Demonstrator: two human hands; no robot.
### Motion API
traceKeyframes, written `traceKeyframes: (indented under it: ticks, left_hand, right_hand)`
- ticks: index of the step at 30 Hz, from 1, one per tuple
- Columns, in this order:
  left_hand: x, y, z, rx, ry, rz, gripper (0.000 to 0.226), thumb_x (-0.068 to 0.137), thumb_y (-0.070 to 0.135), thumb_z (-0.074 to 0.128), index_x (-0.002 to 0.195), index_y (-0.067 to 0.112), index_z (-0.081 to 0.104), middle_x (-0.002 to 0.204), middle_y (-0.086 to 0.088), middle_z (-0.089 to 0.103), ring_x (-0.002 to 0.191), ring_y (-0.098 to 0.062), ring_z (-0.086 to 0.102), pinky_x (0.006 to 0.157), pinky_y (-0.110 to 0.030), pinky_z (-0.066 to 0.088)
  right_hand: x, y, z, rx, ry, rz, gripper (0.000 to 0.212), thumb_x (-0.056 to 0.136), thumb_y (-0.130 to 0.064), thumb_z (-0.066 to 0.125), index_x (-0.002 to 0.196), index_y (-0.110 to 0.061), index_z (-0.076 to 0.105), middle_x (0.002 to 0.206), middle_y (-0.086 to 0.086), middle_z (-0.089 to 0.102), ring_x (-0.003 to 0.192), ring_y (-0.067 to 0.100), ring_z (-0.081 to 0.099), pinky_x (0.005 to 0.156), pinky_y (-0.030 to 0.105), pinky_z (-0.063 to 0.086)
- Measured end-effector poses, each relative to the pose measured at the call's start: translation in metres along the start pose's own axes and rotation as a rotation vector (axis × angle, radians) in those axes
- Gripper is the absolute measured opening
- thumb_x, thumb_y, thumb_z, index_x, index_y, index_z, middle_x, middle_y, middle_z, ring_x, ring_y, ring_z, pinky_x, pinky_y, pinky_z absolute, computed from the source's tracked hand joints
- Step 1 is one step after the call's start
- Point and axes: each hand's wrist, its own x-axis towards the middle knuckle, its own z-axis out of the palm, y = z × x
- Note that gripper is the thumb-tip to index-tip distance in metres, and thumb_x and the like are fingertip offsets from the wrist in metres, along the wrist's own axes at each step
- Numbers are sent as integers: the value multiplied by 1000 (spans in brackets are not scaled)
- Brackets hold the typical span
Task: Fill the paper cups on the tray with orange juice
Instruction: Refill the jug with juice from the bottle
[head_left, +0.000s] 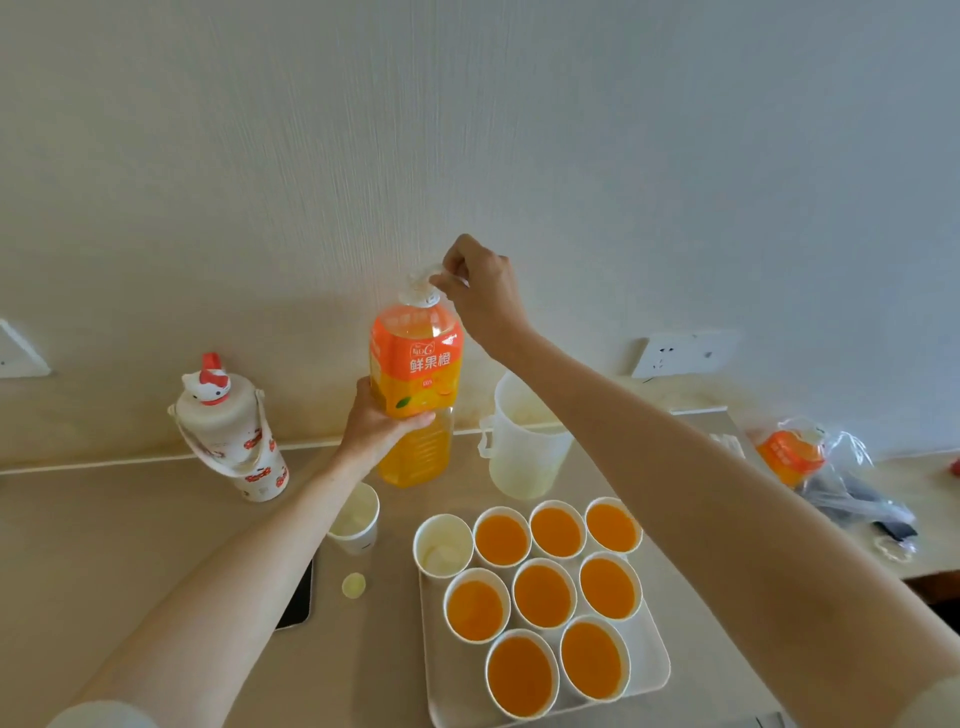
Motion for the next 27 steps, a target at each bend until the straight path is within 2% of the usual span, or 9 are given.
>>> traceKeyframes:
  ticks: [2,5,6,8,10,13,15,19,27]
  left_hand:
    - [-4,9,2,2,-9,18,66,55,26,89,102,29,42,96,14,54,86,0,54,67,-19,44]
    - [-4,23,5,55,-6,60,56,62,9,88,88,32,45,89,12,56,81,-4,56,64,-18,43]
    - [-5,28,5,92,-3,64,55,58,13,90,88,29,47,90,8,58,82,-9,58,66,-20,45]
    - [-6,35,3,179,11,53,73,43,32,88,103,20,48,103,-1,59,94,-20,59,78,-29,49]
    - [-6,40,0,261,22,52,96,36,39,86,119,16,44,114,-6,56,103,-24,57,87,-39,50]
    - [-9,47,-4,382,21,51,100,44,31,92,127,13,40,118,-9,53,107,-29,54,89,-41,48]
    - [-12,51,-8,475,36,69,99,48,27,93,130,15,39,119,-8,53,110,-31,53,89,-42,48]
    - [-22,54,-15,688,-8,113,105,47,37,90,135,29,33,121,-1,54,113,-29,50,94,-46,47]
    - [-34,44,-17,911,-35,64,107,54,33,87,142,27,26,133,-3,45,123,-32,40,98,-48,41]
  right_hand:
    - [-3,0,-10,-88,21,-24,19,92,-13,63,84,-12,45,71,2,51,66,20,46,61,32,37]
    - [-12,-1,-22,-147,95,-51,16,95,-19,61,89,-9,50,70,0,52,64,20,48,57,28,34]
    - [-17,-1,-23,-156,113,-63,16,95,-20,61,93,-6,55,72,1,56,65,22,52,57,28,37]
    - [-27,-2,-20,-156,161,-130,19,93,-19,64,98,-1,63,81,10,67,69,27,61,61,32,48]
    - [-37,1,-11,-212,208,-243,17,88,-13,68,98,1,69,87,16,70,68,33,66,58,37,55]
    - [-48,5,1,-331,212,-260,21,82,-11,72,101,0,72,91,17,67,65,33,65,50,36,55]
    - [-55,7,4,-387,232,-240,29,77,-13,78,101,0,70,92,16,62,69,31,63,46,31,47]
    - [-68,10,12,-505,65,-69,52,94,-32,60,133,1,48,128,15,50,113,32,49,80,38,48]
    - [-96,23,24,-423,-43,72,61,95,-37,55,143,-3,38,139,12,41,123,31,38,98,36,37]
